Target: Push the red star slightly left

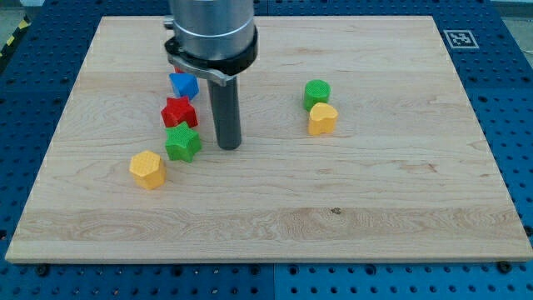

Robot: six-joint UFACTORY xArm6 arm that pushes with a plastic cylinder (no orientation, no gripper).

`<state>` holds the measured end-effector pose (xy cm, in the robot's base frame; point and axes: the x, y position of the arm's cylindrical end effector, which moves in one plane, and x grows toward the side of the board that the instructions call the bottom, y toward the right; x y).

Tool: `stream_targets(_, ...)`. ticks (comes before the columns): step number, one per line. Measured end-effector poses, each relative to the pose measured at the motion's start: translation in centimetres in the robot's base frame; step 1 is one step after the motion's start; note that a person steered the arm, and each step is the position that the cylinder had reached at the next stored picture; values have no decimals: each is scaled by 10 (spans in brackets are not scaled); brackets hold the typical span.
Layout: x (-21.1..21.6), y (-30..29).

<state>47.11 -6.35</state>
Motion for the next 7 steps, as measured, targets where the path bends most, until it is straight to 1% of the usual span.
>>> stream_targets(3,0,-50)
stream_targets(4,0,-44)
stream_targets(5,-3,3)
stream_targets(6,-27,19)
stream_targets(7,-53,19)
